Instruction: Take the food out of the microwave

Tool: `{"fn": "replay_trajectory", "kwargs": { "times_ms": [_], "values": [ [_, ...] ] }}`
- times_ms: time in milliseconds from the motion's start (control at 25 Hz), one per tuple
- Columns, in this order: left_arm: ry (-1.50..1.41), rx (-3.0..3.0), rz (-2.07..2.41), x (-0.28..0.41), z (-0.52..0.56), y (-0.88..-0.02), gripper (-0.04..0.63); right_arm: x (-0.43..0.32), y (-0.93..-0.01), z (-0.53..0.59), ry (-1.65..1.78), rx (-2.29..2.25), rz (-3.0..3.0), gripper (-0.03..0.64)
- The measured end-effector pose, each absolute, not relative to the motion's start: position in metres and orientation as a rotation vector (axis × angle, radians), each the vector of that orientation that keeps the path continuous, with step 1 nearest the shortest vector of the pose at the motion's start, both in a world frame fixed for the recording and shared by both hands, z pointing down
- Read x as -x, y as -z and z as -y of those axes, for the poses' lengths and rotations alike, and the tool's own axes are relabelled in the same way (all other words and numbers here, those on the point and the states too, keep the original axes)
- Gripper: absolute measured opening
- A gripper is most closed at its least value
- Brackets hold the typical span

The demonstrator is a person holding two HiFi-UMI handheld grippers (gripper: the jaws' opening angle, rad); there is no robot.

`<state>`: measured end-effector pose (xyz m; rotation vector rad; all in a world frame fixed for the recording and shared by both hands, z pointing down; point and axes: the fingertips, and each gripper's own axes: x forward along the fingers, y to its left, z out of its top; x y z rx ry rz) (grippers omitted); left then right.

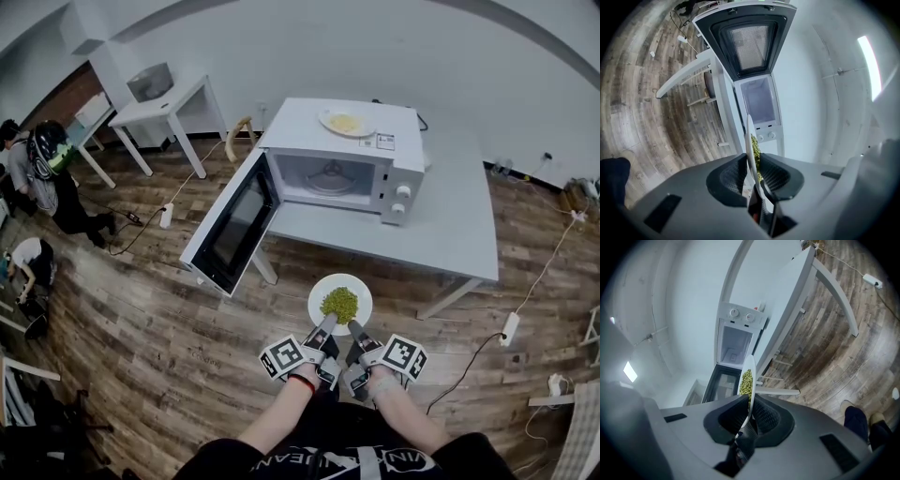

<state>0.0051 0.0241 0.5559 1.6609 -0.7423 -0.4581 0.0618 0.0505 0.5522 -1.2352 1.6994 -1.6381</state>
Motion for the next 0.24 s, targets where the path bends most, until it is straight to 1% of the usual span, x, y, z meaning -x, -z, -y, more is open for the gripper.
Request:
{"fn": "replay_trajectory", "kwargs": {
  "times_ms": [240],
  "values": [
    [0.45, -1.649, 0.75, -0.005, -0.053, -0.563, 0.086, -0.063, -0.56, -0.079, 1.663, 1.233, -1.689, 0.044]
  ]
}}
